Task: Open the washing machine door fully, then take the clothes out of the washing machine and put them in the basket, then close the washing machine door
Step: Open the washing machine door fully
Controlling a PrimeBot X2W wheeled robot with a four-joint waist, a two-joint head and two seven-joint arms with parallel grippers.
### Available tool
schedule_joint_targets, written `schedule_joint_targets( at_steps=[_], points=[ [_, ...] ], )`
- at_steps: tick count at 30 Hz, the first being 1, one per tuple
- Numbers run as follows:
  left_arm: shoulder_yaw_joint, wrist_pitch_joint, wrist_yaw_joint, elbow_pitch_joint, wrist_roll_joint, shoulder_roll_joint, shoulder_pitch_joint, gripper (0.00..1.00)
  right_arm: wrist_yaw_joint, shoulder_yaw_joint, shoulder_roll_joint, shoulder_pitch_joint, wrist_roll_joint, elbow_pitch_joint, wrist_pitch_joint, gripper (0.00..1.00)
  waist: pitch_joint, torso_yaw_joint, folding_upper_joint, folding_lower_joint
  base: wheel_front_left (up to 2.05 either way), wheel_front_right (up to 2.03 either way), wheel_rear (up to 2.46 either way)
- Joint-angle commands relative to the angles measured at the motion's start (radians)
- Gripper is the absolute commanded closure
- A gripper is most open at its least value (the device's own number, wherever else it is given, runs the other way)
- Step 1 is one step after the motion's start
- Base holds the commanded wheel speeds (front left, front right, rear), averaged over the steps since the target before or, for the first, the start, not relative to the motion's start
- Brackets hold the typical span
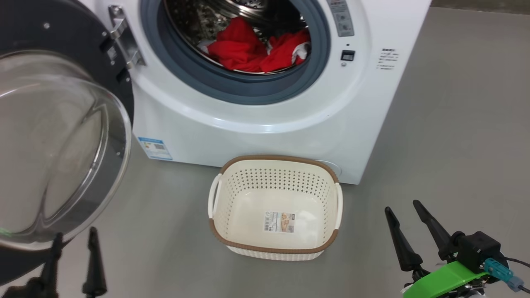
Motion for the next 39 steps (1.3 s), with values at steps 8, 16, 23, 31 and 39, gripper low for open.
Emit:
schedule_joint_targets(
  at_steps=[8,16,23,31,39],
  points=[
    [-0.089,-0.005,-0.006,-0.079,-0.036,0.032,0.024,0.00,0.006,-0.041,0.005,0.023,0.015,-0.038,-0.009,0.00,-0.024,-0.110,0.0000,0.0000,0.00,0.00,0.00],
    [-0.150,-0.005,-0.006,-0.111,-0.075,0.040,0.048,0.00,0.006,-0.087,0.010,0.042,0.016,-0.051,-0.009,0.00,-0.025,-0.188,0.0000,0.0000,0.00,0.00,0.00],
    [-0.189,-0.005,-0.006,-0.123,-0.079,0.046,0.058,0.00,0.006,-0.124,0.013,0.074,0.022,-0.065,-0.009,0.00,-0.027,-0.237,0.0000,0.0000,0.00,0.00,0.00],
    [-0.194,-0.005,-0.006,-0.121,-0.070,0.045,0.036,0.00,0.006,-0.145,0.012,0.087,0.023,-0.077,-0.009,0.00,-0.008,-0.256,0.0000,0.0000,0.00,0.00,0.00],
    [-0.191,-0.005,-0.006,-0.115,-0.070,0.041,0.025,0.00,0.006,-0.147,0.018,0.078,0.021,-0.077,-0.009,0.00,-0.004,-0.253,0.0000,0.0000,0.00,0.00,0.00]
  ],
)
